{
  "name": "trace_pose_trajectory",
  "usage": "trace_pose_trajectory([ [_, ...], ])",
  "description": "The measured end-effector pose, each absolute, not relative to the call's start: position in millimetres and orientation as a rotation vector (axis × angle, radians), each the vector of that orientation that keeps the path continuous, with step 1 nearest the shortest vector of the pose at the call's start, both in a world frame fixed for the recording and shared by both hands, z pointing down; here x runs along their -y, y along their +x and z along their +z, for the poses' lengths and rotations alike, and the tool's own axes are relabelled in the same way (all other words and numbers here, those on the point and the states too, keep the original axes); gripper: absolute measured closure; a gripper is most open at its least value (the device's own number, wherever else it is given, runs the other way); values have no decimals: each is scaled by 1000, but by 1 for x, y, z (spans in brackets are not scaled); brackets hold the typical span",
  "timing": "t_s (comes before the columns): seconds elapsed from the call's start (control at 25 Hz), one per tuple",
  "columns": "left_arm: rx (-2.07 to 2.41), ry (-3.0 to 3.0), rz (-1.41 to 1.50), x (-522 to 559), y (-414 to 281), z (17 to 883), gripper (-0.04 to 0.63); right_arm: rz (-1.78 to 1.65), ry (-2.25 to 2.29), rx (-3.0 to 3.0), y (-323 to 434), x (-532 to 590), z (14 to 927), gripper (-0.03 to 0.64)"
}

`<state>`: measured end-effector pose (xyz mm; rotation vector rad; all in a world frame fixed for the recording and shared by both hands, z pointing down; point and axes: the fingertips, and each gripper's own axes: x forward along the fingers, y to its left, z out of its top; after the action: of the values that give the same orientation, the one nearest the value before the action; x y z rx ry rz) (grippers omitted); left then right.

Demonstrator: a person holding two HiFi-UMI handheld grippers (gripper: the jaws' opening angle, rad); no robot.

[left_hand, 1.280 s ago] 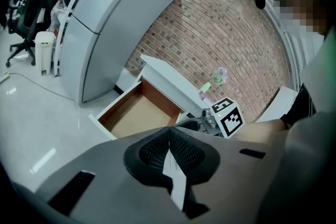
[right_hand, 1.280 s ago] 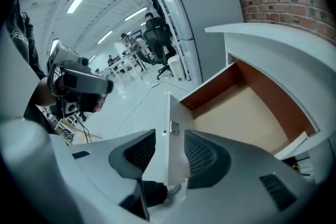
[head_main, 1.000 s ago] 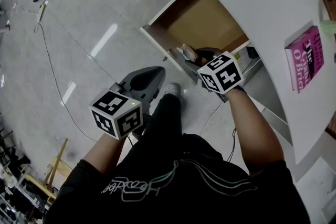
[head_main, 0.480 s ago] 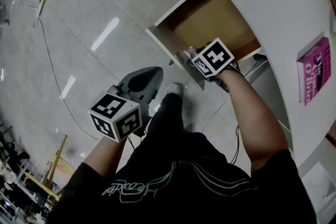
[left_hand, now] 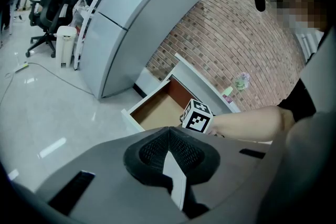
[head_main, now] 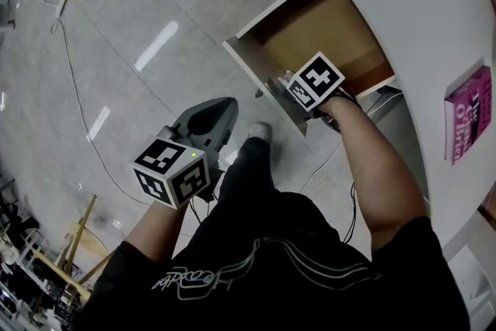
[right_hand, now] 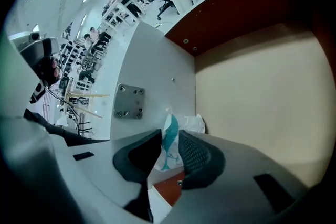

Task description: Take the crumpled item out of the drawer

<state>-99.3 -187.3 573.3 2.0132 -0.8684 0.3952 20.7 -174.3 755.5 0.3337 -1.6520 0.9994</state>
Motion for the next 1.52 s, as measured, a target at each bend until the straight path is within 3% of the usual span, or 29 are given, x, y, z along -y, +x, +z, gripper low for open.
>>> trace_pose_trajectory([
  [0.2, 881, 2005, 424, 181, -102, 580, 574, 1016, 349, 1662, 20, 172, 751, 552],
  [0.84, 947, 1999, 381, 150, -91, 546, 574, 932, 498, 1753, 43, 166, 696, 566],
  [1.52, 968, 2085, 273, 66, -45, 414, 573, 870, 767, 2191, 64, 111, 474, 571],
])
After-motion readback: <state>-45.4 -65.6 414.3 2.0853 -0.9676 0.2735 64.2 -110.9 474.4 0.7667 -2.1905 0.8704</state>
